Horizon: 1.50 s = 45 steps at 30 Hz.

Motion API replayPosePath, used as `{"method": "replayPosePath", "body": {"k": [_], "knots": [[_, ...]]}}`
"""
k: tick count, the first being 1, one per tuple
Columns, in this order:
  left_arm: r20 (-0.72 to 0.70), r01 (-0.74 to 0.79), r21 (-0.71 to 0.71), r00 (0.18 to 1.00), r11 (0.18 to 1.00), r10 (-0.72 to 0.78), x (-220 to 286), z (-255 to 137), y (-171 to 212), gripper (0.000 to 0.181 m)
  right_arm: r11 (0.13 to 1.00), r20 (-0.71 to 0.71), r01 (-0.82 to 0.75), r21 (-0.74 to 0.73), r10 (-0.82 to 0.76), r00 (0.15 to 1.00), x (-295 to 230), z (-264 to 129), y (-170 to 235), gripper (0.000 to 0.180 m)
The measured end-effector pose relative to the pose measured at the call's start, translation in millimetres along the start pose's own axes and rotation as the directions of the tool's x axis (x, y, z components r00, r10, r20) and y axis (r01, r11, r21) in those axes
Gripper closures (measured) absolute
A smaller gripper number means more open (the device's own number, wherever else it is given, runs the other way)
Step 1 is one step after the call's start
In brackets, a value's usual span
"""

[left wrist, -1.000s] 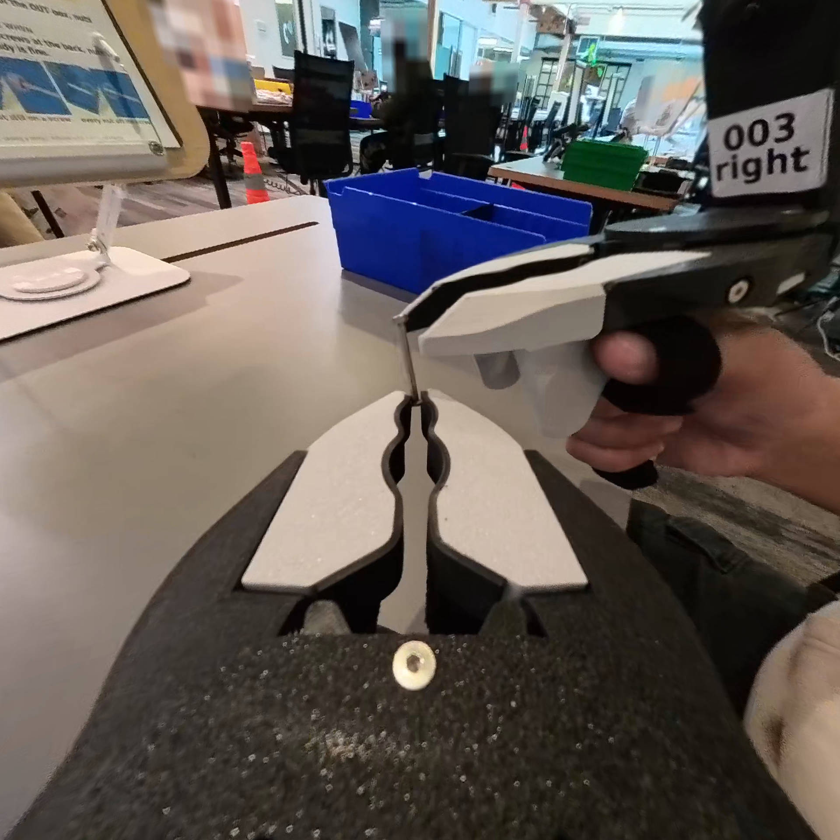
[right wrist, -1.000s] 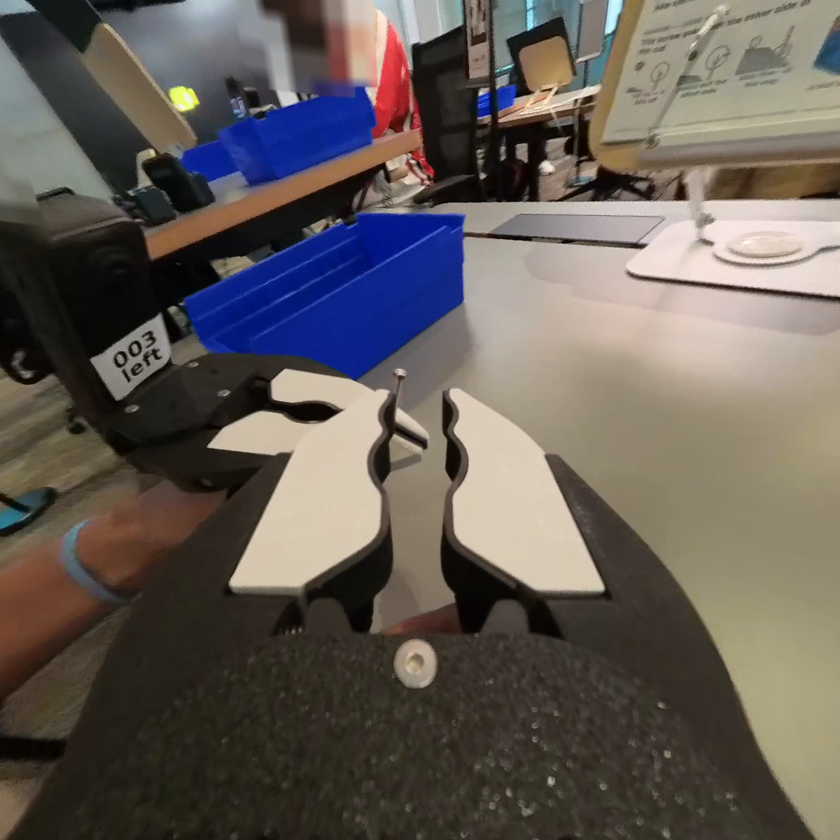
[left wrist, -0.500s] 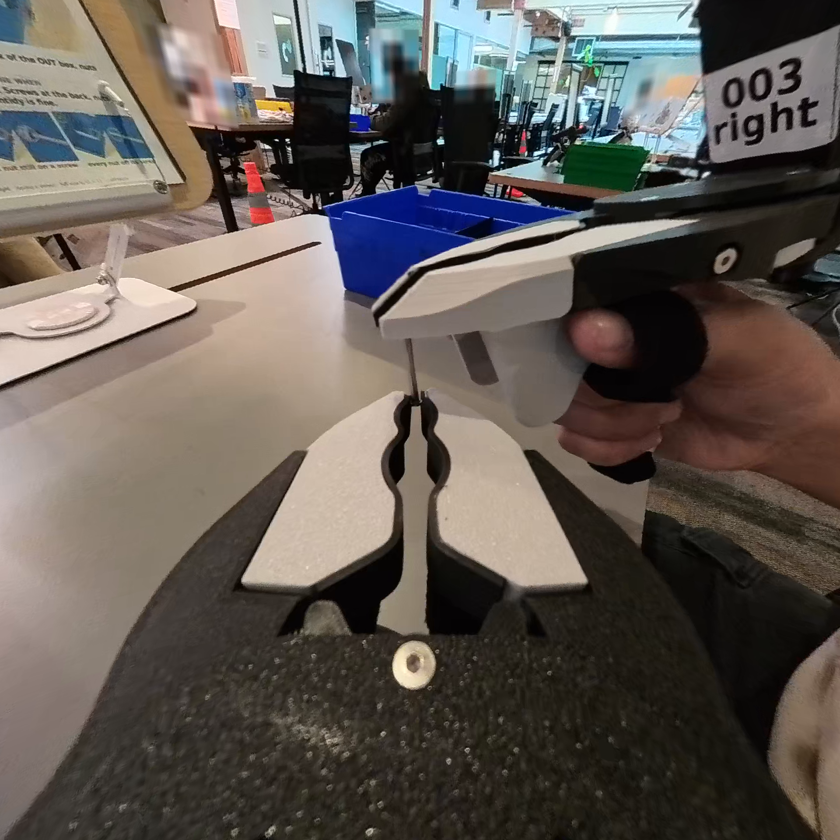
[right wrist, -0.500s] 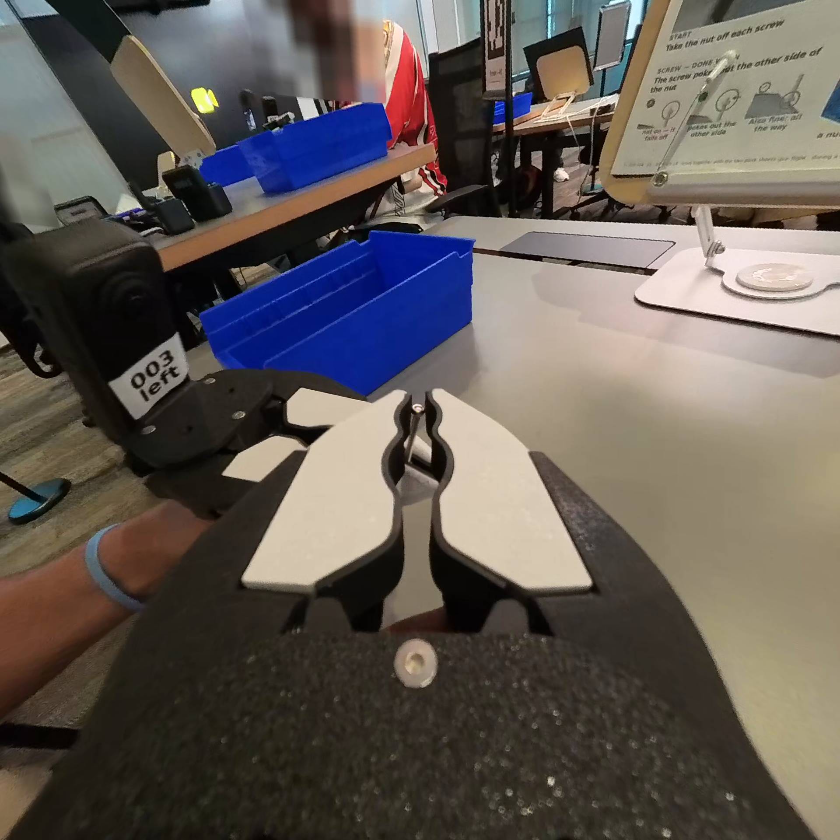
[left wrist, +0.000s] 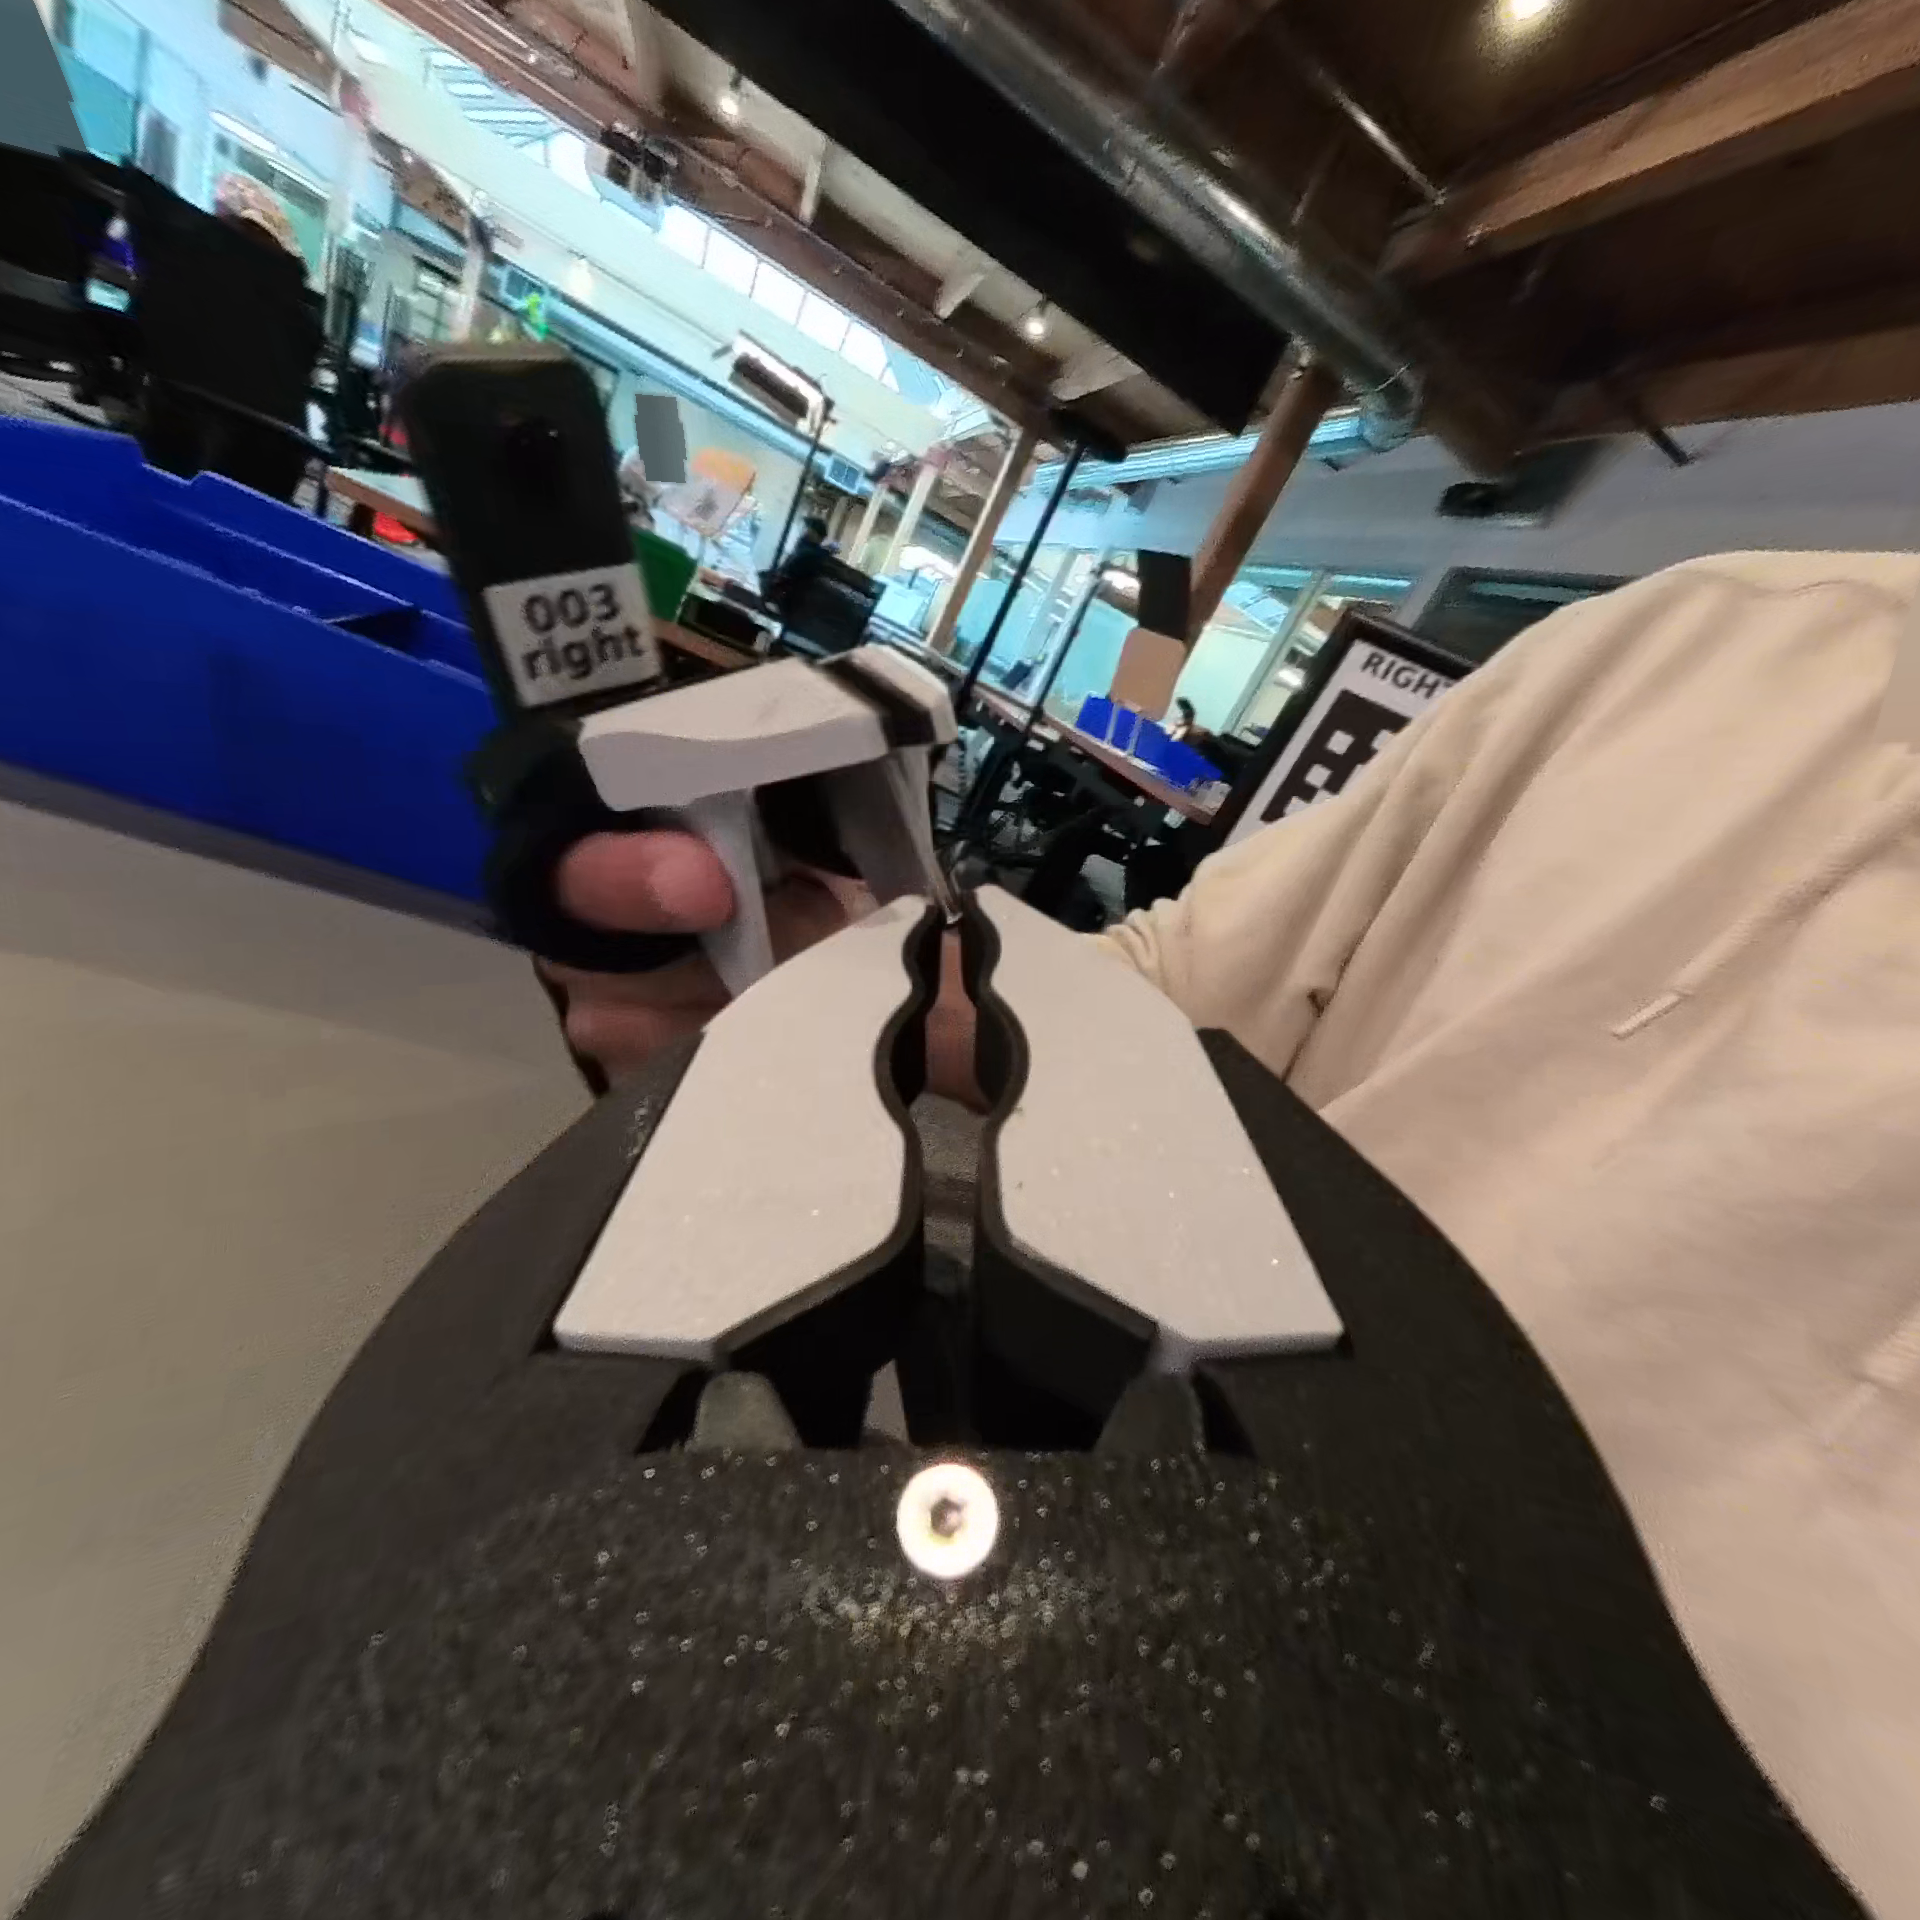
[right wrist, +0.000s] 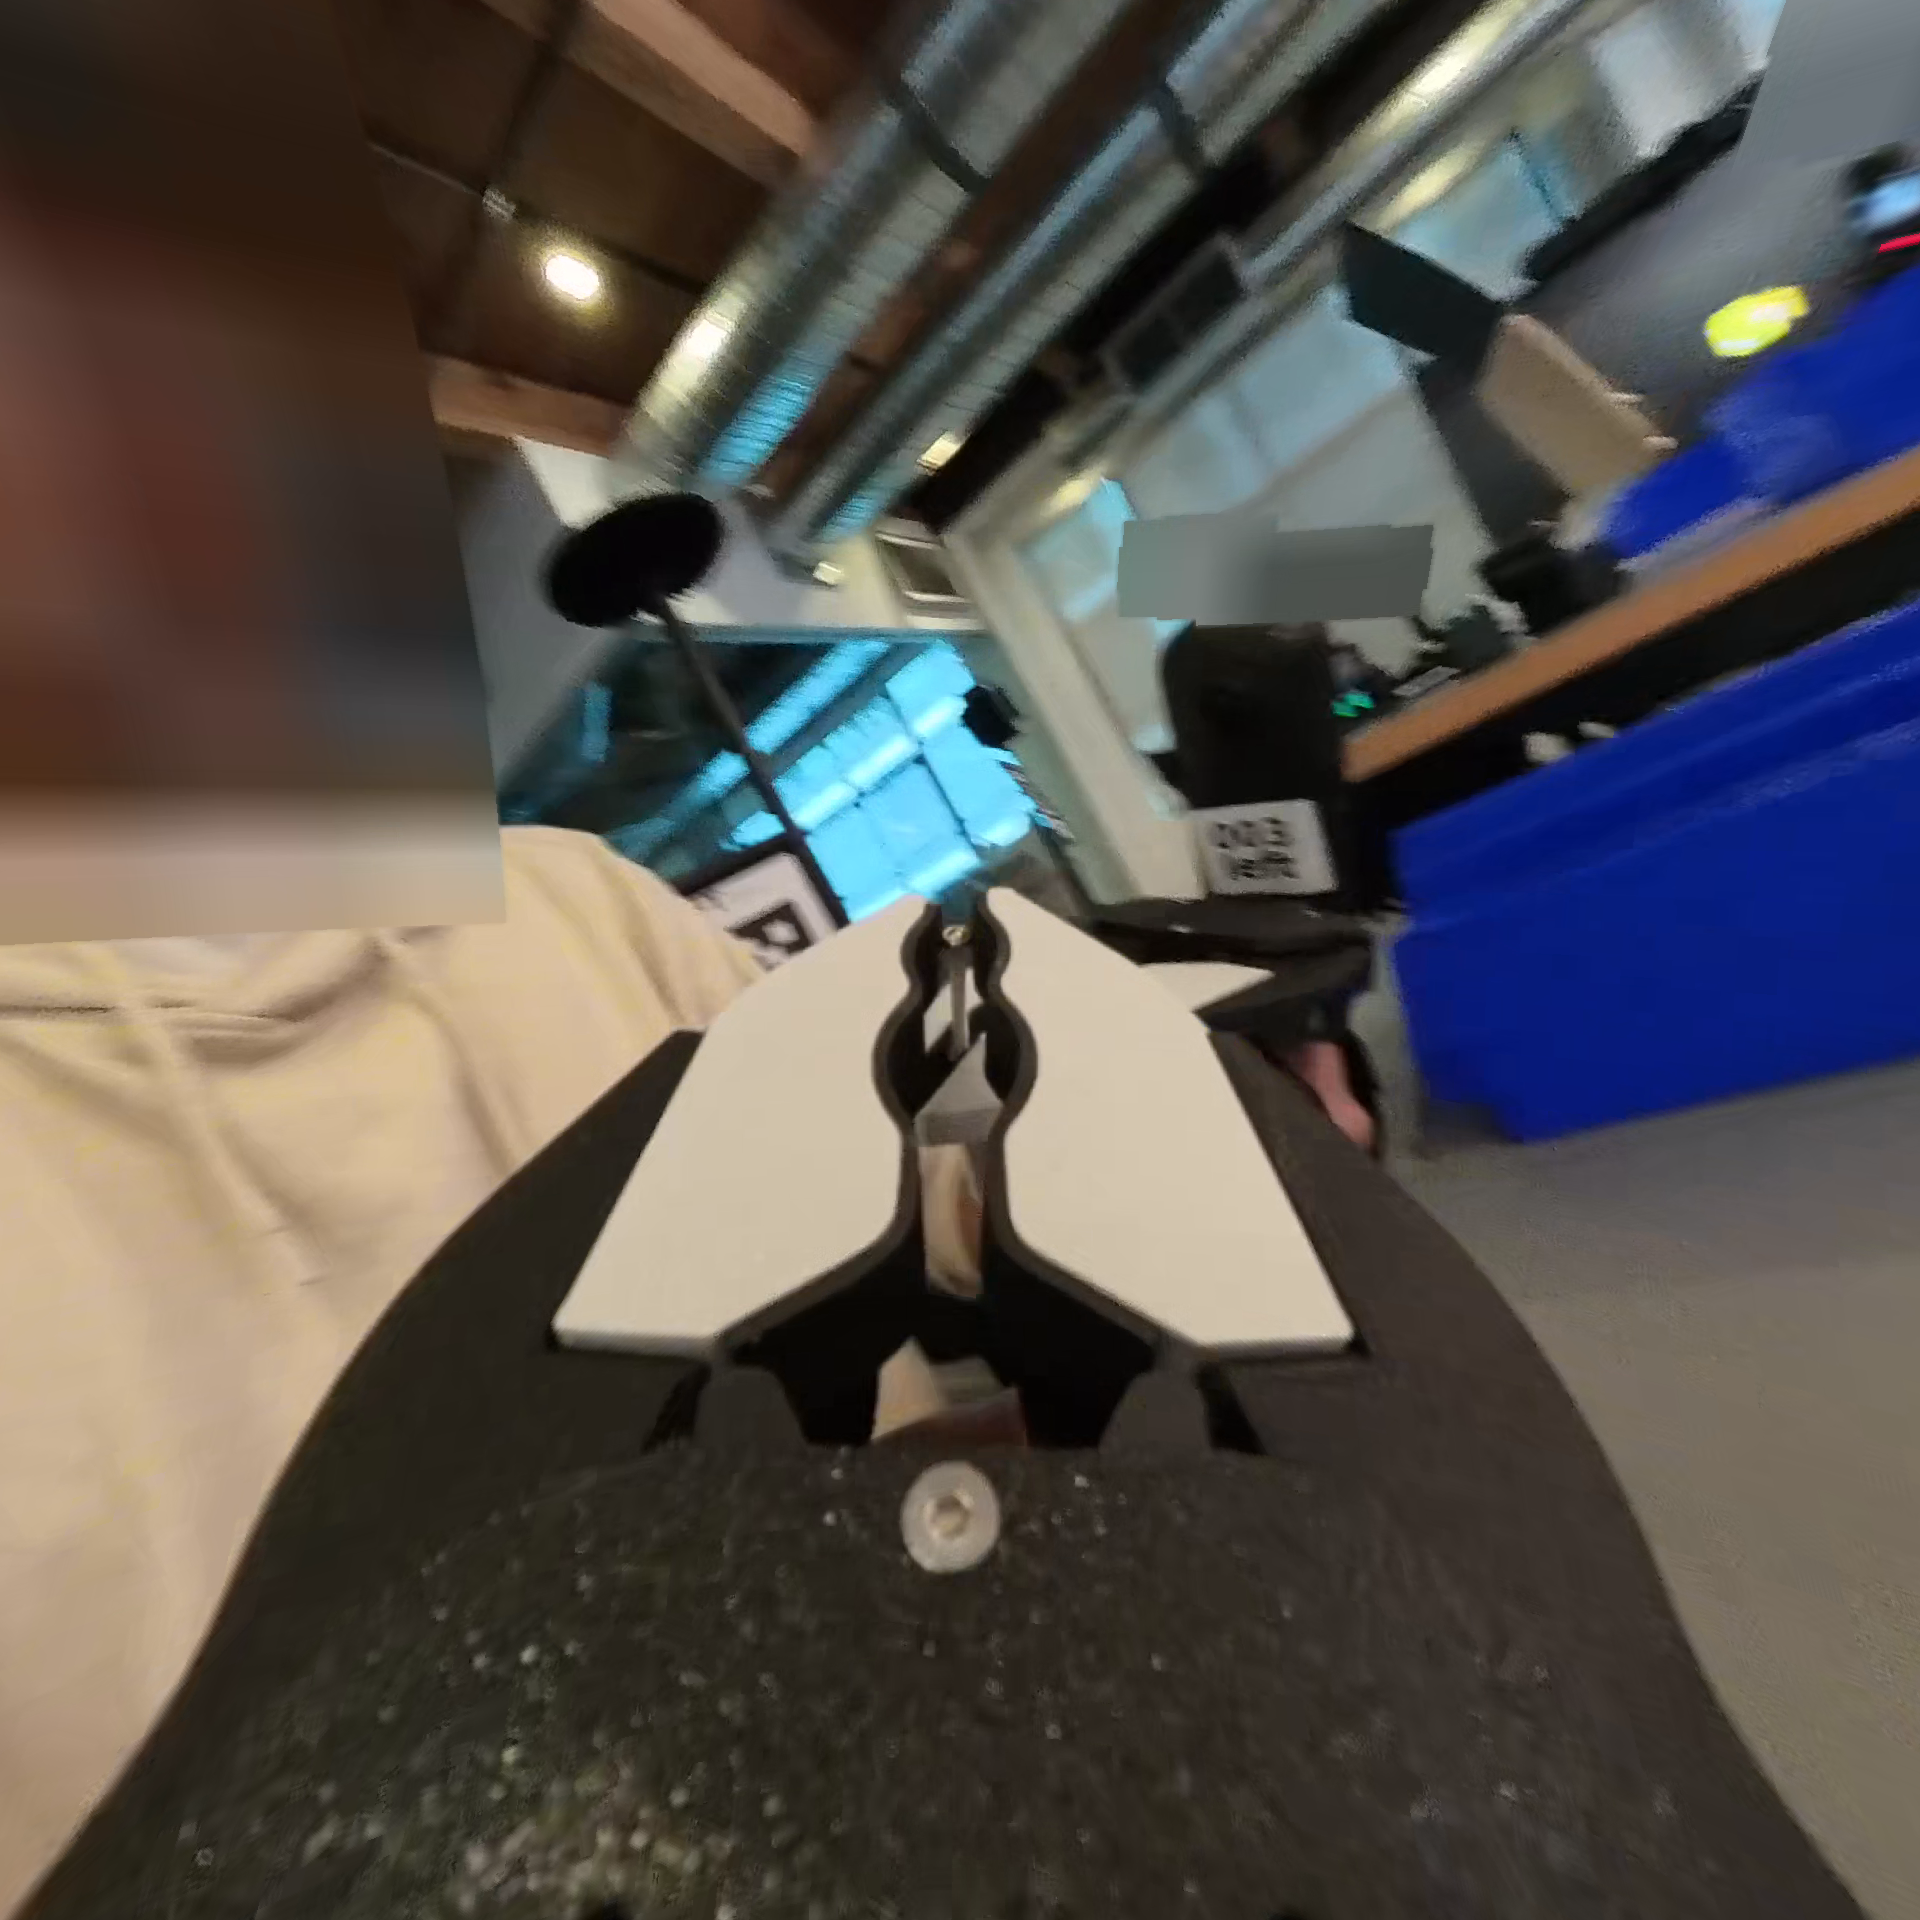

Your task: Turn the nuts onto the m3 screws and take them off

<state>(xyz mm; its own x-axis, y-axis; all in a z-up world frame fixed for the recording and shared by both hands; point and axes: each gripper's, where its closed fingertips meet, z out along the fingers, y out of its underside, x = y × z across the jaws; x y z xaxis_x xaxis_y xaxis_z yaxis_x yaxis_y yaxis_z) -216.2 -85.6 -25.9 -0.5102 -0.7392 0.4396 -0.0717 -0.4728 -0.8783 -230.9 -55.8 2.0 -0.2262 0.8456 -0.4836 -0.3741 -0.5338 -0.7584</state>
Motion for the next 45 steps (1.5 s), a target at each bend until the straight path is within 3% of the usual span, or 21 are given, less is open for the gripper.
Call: {"method": "replayPosePath", "body": {"k": [3, 6, 10, 13, 15, 18, 21, 26, 31, 36, 39, 41, 45], "knots": [[-0.077, 0.045, 0.008, 0.996, 0.999, -0.044, 5, 5, -2, 0.178, 0.996, 0.157, -0.068, 0.05, 0.06, 0.986, -8, 1, -3, 0.174], [-0.054, 0.035, 0.002, 0.998, 0.999, -0.035, 0, 6, -1, 0.178, 0.995, 0.146, -0.067, 0.068, 0.056, 0.988, -1, 1, -3, 0.174], [0.042, -0.012, 0.003, 0.999, 1.0, 0.012, -13, -1, -4, 0.178, 0.999, -0.036, -0.008, 0.049, 0.009, 0.999, 16, -5, -3, 0.148], [0.238, -0.104, -0.06, 0.964, 0.993, 0.115, -38, -12, -1, 0.178, 0.996, -0.268, 0.093, 0.013, -0.086, 0.959, 31, -18, -5, 0.142], [0.37, -0.162, -0.087, 0.911, 0.983, 0.183, -55, -22, -3, 0.178, 0.986, -0.48, 0.164, -0.025, -0.156, 0.863, 47, -31, -8, 0.145], [0.509, -0.225, -0.138, 0.82, 0.965, 0.264, -73, -37, -5, 0.178, 0.967, -0.736, 0.231, -0.108, -0.234, 0.635, 65, -51, -8, 0.147], [0.584, -0.26, -0.202, 0.743, 0.944, 0.329, -85, -44, 0, 0.178, 0.951, -0.858, 0.267, -0.159, -0.267, 0.439, 68, -56, -6, 0.155], [0.584, -0.274, -0.247, 0.723, 0.929, 0.369, -85, -38, 12, 0.178, 0.916, -0.883, 0.313, -0.249, -0.348, 0.314, 65, -36, 2, 0.155], [0.579, -0.284, -0.243, 0.725, 0.928, 0.373, -81, -34, 13, 0.177, 0.921, -0.893, 0.292, -0.259, -0.344, 0.291, 67, -32, 2, 0.174], [0.57, -0.294, -0.247, 0.726, 0.923, 0.384, -76, -33, 14, 0.178, 0.919, -0.868, 0.282, -0.277, -0.365, 0.336, 64, -29, 3, 0.176], [0.538, -0.284, -0.221, 0.762, 0.933, 0.36, -69, -29, 13, 0.178, 0.929, -0.838, 0.281, -0.241, -0.345, 0.423, 59, -25, 3, 0.18], [0.495, -0.262, -0.18, 0.809, 0.948, 0.318, -61, -26, 11, 0.177, 0.939, -0.776, 0.286, -0.189, -0.321, 0.543, 52, -18, 2, 0.18], [0.468, -0.249, -0.14, 0.837, 0.958, 0.285, -54, -25, 7, 0.178, 0.95, -0.738, 0.278, -0.14, -0.287, 0.611, 49, -27, -4, 0.18]]}}
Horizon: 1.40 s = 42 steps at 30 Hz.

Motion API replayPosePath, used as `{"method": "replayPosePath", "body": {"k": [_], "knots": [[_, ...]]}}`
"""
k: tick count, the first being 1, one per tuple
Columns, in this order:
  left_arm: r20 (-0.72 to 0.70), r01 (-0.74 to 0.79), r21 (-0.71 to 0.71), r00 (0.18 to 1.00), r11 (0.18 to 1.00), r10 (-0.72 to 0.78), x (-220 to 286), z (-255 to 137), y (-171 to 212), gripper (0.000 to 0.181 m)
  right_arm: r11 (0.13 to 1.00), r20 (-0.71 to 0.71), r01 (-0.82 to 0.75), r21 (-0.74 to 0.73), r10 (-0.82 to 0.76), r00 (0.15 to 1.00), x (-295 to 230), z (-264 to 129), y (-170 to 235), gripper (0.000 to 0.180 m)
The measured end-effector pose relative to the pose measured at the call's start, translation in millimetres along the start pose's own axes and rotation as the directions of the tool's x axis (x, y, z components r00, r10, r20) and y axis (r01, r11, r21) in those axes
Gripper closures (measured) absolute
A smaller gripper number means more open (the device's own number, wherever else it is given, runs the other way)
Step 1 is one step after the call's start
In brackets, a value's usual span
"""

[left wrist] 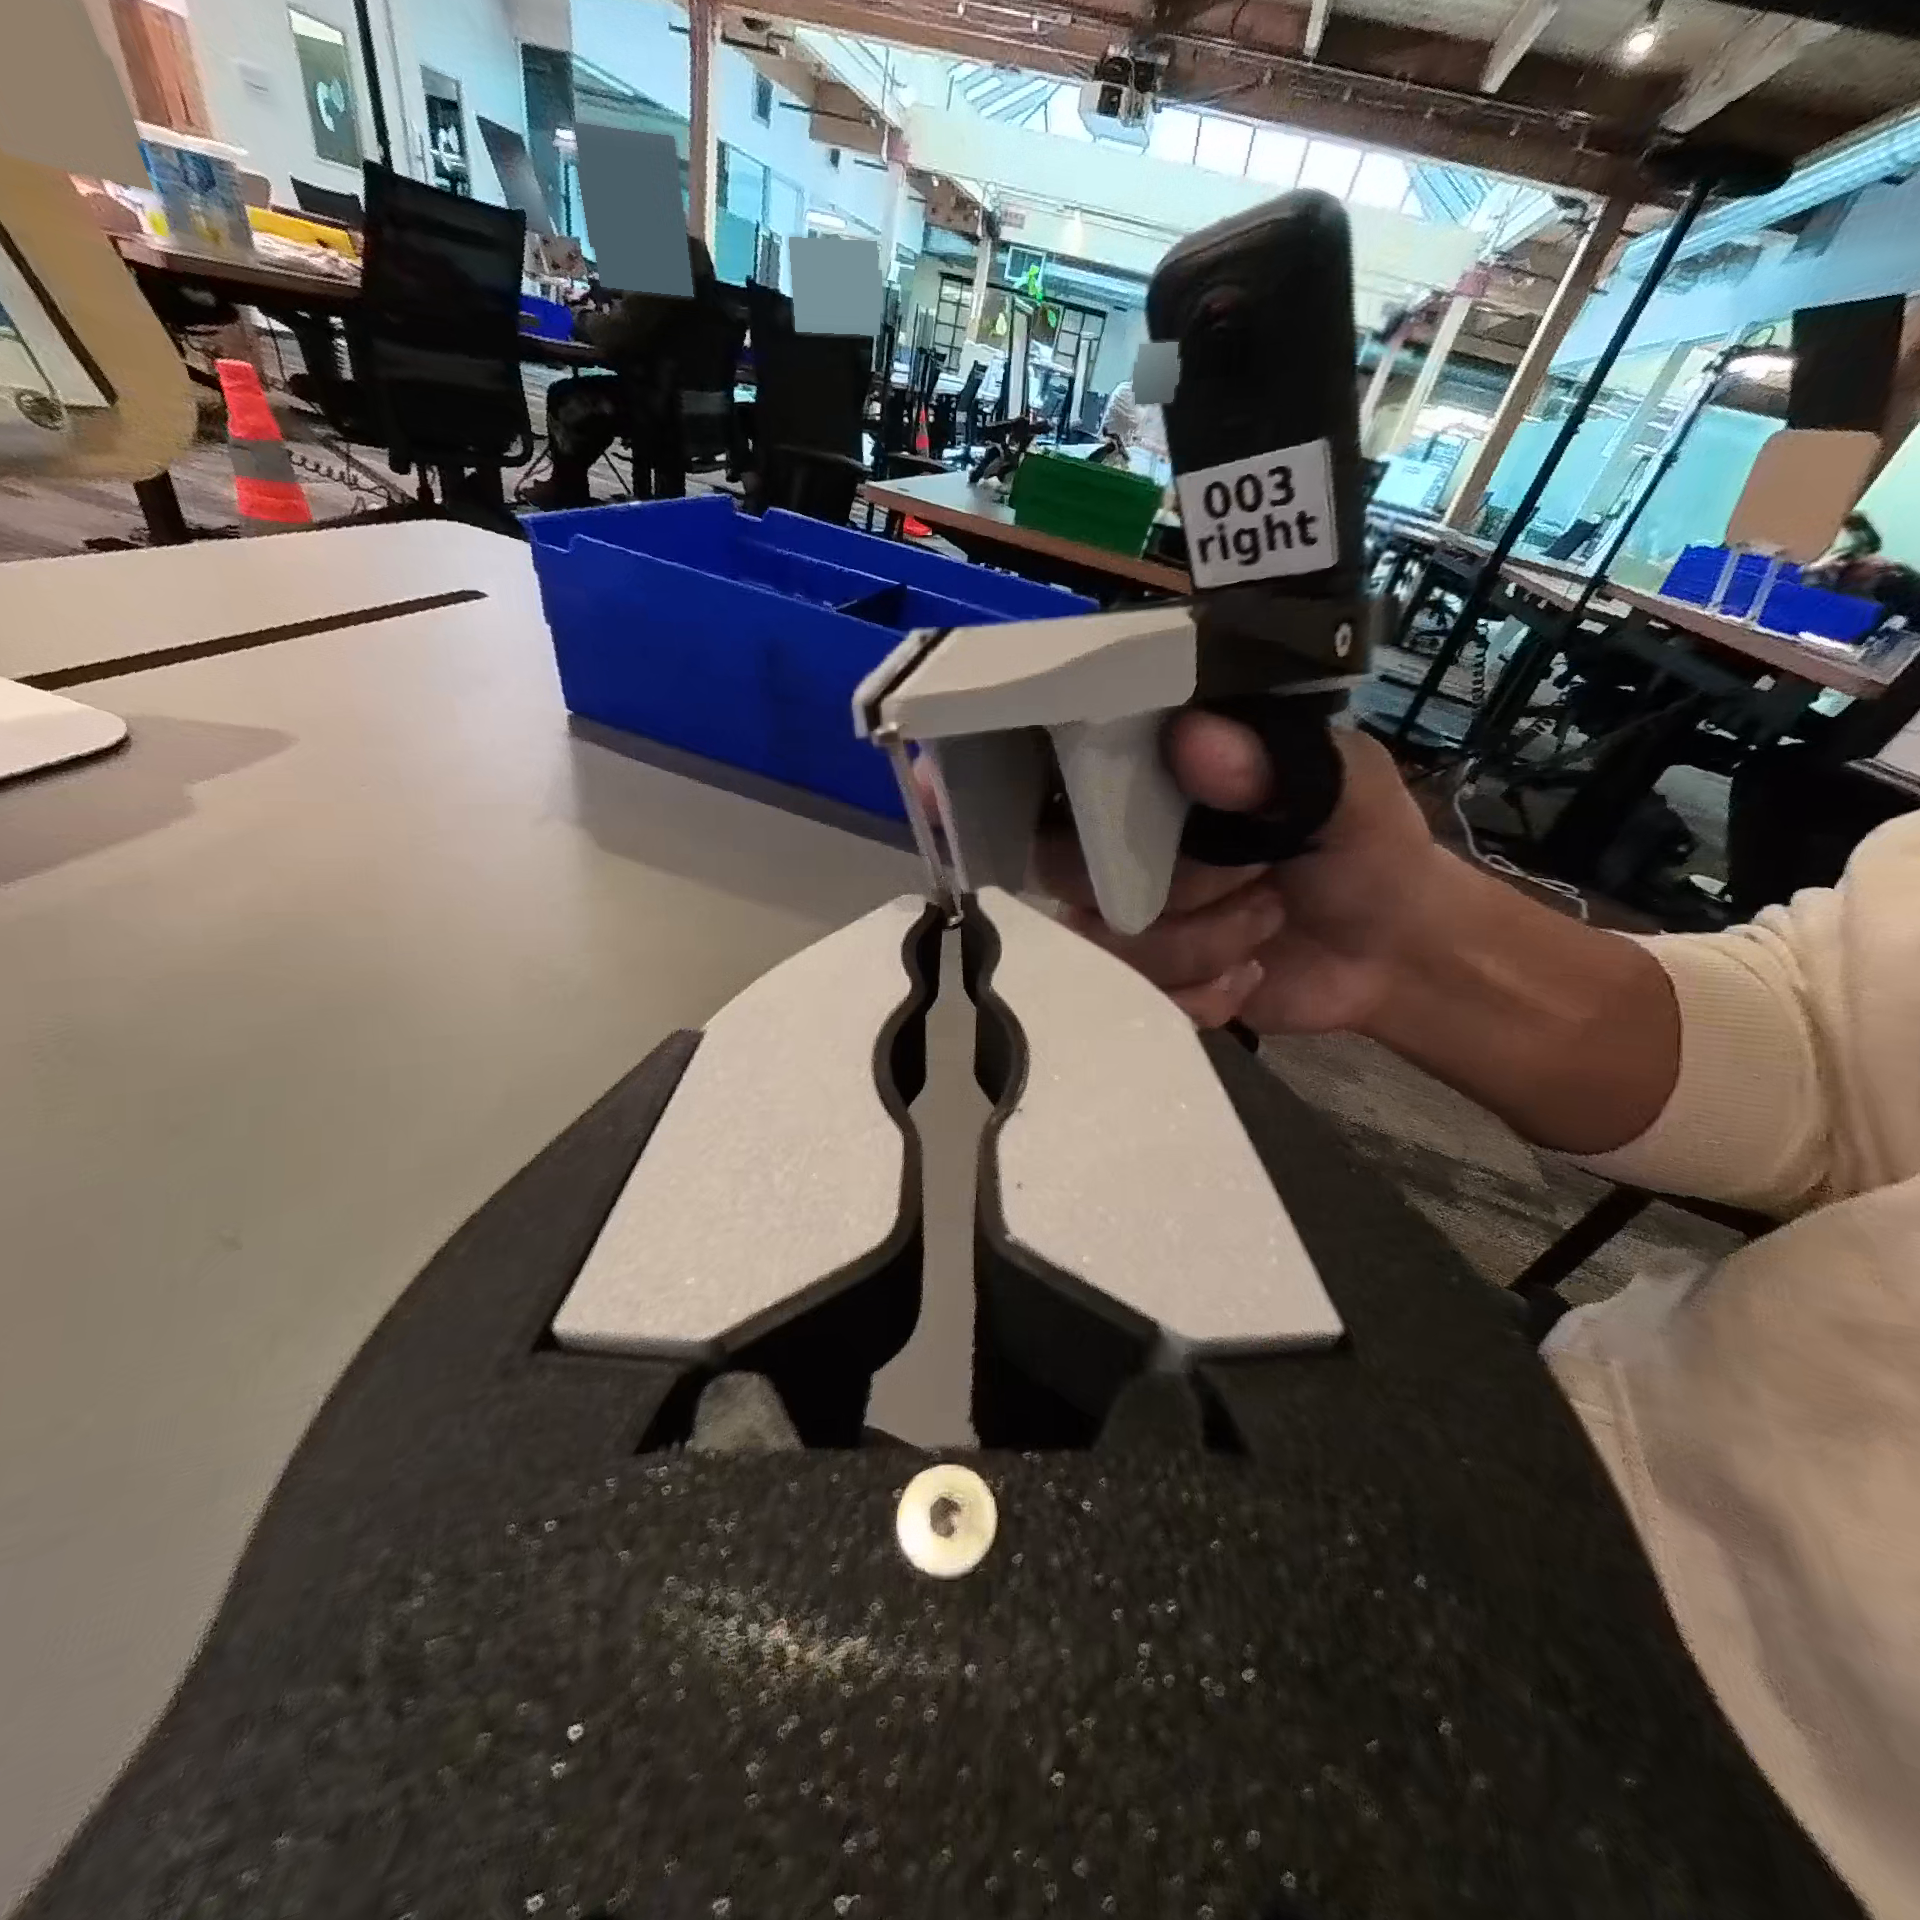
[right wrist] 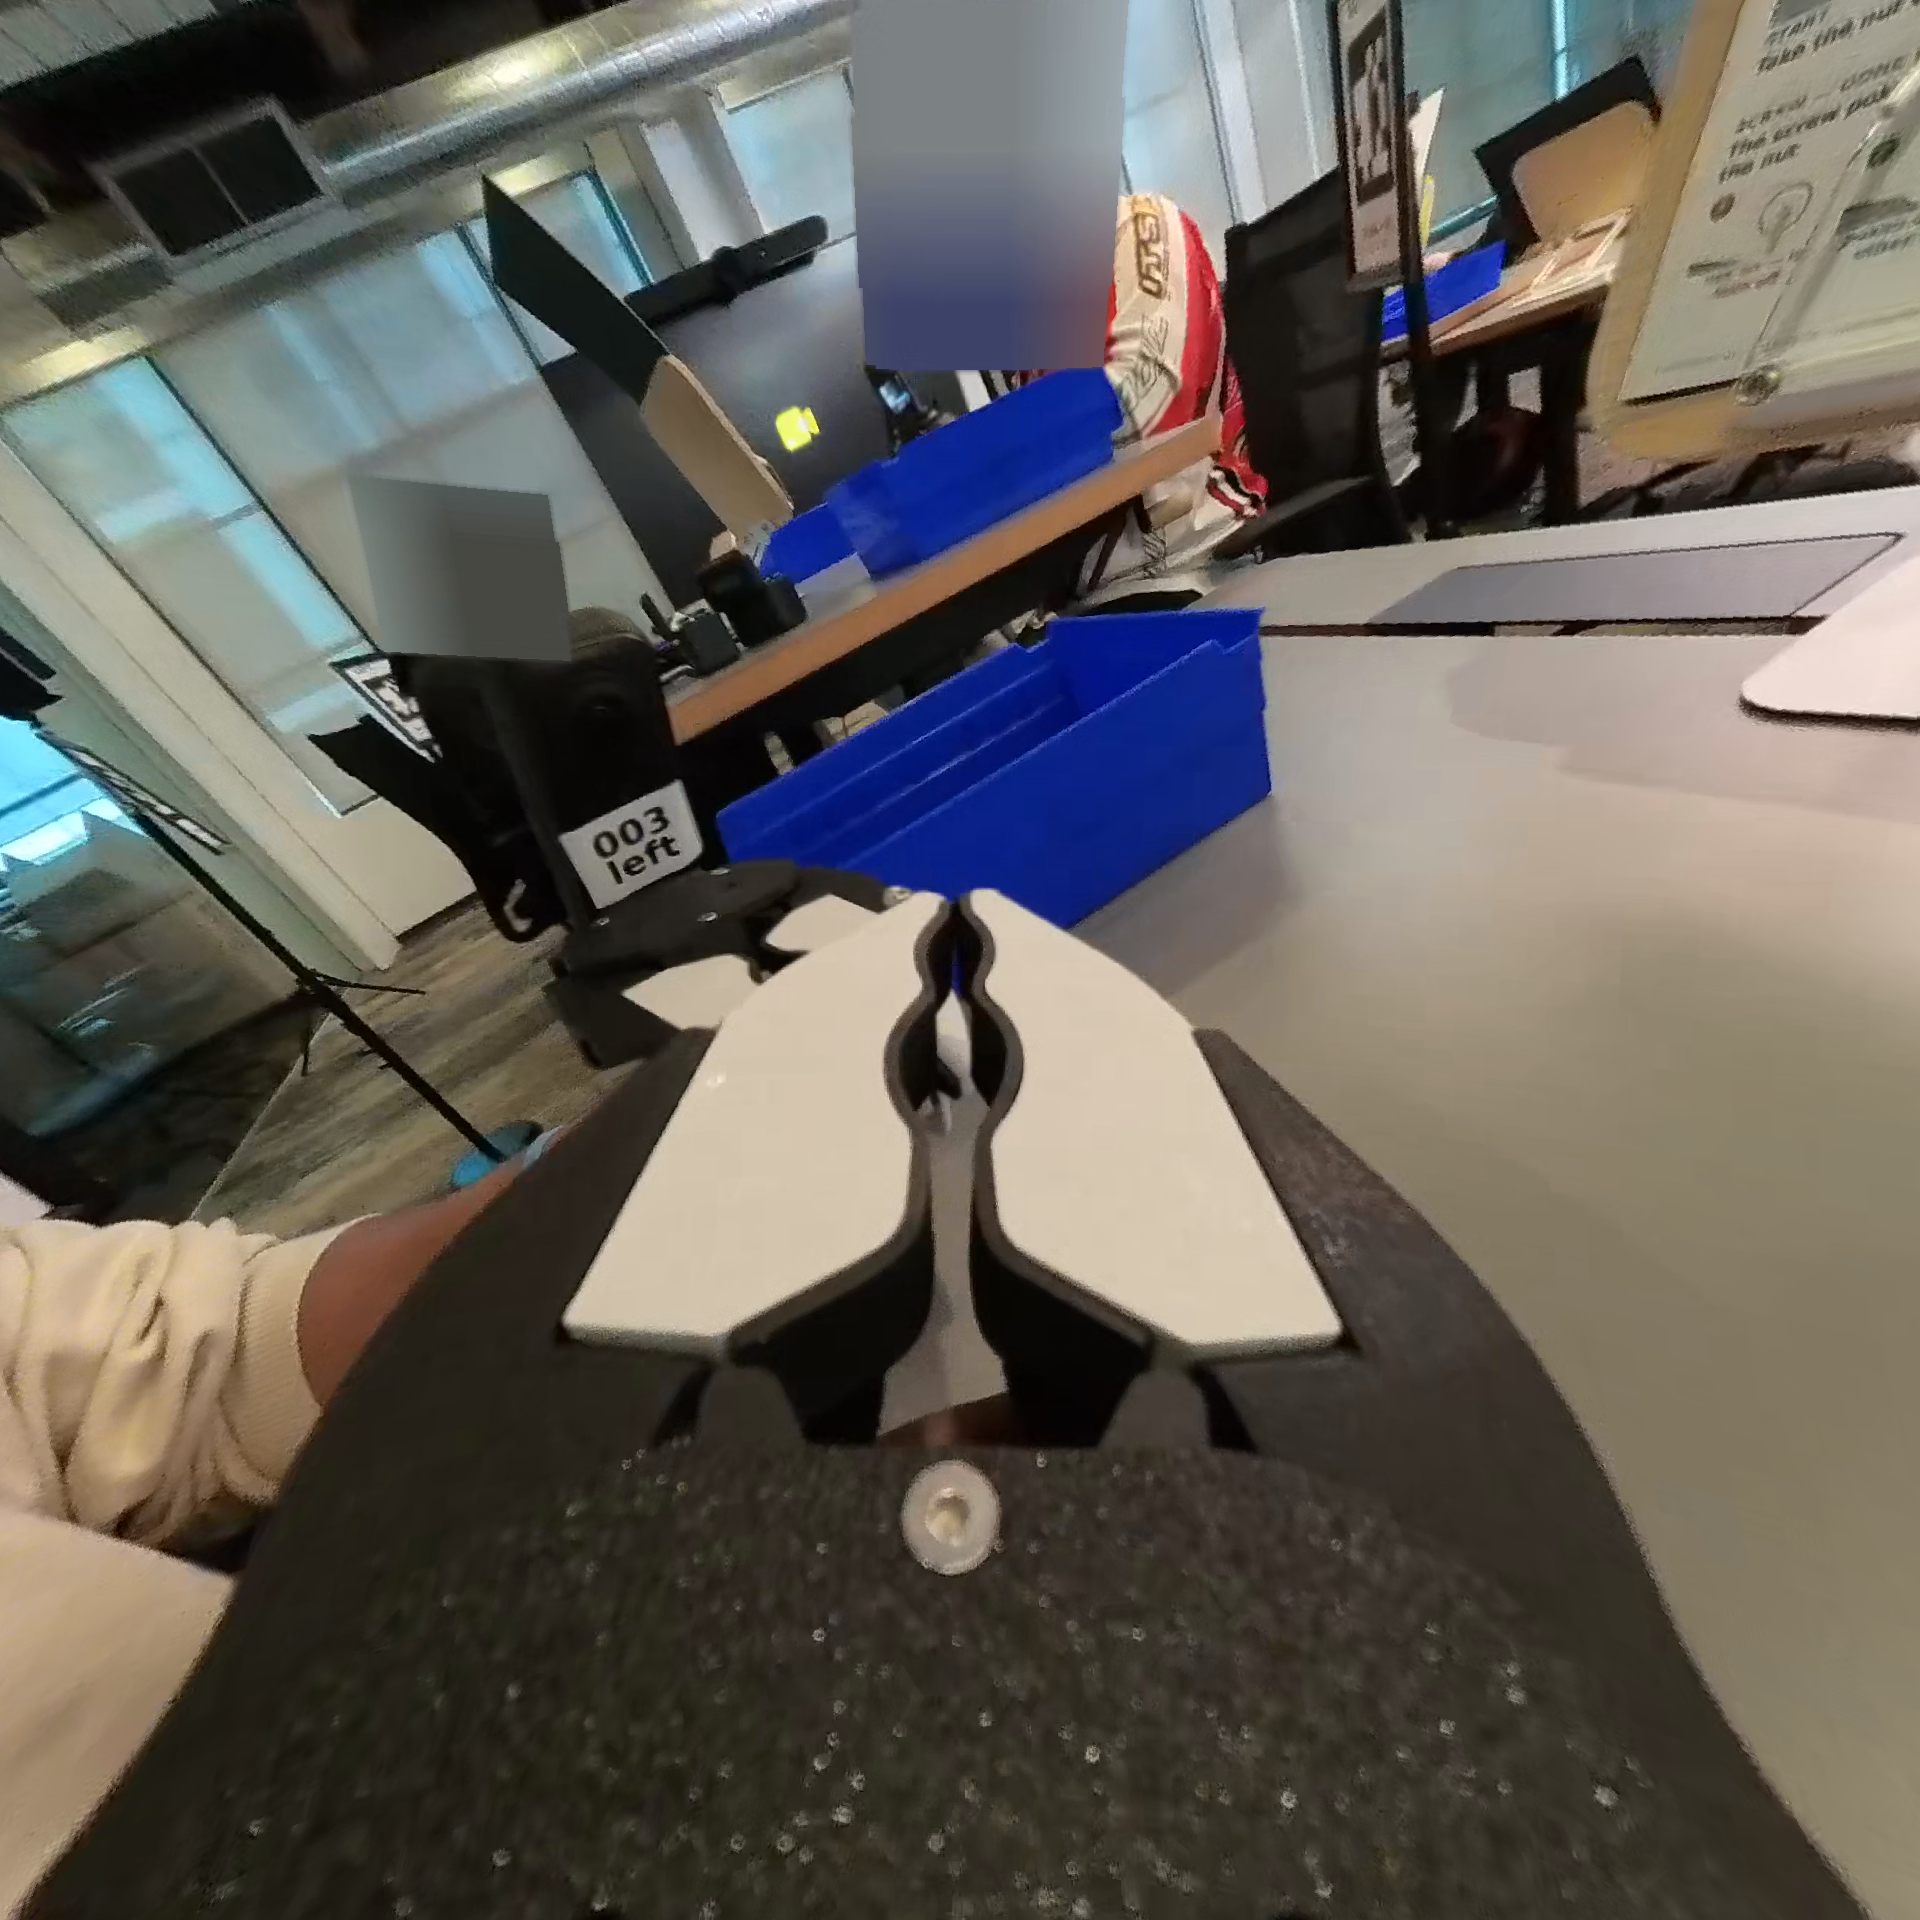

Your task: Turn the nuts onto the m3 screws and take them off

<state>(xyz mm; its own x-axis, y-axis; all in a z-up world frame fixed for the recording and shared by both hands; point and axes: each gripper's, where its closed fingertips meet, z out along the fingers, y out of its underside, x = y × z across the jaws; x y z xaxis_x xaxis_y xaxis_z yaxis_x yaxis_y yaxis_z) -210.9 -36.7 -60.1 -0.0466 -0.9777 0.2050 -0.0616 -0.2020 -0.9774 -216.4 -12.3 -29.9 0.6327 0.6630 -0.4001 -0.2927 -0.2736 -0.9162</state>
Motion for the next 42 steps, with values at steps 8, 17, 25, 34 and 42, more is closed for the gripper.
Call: {"method": "replayPosePath", "body": {"k": [8, 17, 25, 34, 42], "knots": [[0.078, -0.068, -0.048, 0.994, 0.997, 0.072, -6, 5, 6, 0.177, 0.999, -0.075, 0.004, -0.052, -0.008, 0.997, -2, 2, 5, 0.157], [-0.027, -0.022, -0.03, 0.999, 0.999, 0.021, 8, 6, 3, 0.177, 0.998, 0.053, 0.013, -0.061, -0.01, 0.999, -15, 2, 3, 0.175], [-0.368, 0.131, -0.04, 0.92, 0.991, -0.136, 47, -1, -3, 0.178, 0.984, 0.622, -0.177, -0.038, 0.162, 0.766, -51, -17, -20, 0.175], [0.076, 0.087, -0.028, 0.993, 0.996, -0.085, -21, -3, 7, 0.177, 0.987, -0.027, 0.146, -0.07, -0.149, 0.989, 30, -7, -5, 0.174], [0.757, 0.057, -0.056, 0.653, 0.997, 0.005, -89, -57, 38, 0.177, 0.926, -0.62, 0.315, -0.205, -0.373, 0.69, 79, -47, 37, 0.174]]}}
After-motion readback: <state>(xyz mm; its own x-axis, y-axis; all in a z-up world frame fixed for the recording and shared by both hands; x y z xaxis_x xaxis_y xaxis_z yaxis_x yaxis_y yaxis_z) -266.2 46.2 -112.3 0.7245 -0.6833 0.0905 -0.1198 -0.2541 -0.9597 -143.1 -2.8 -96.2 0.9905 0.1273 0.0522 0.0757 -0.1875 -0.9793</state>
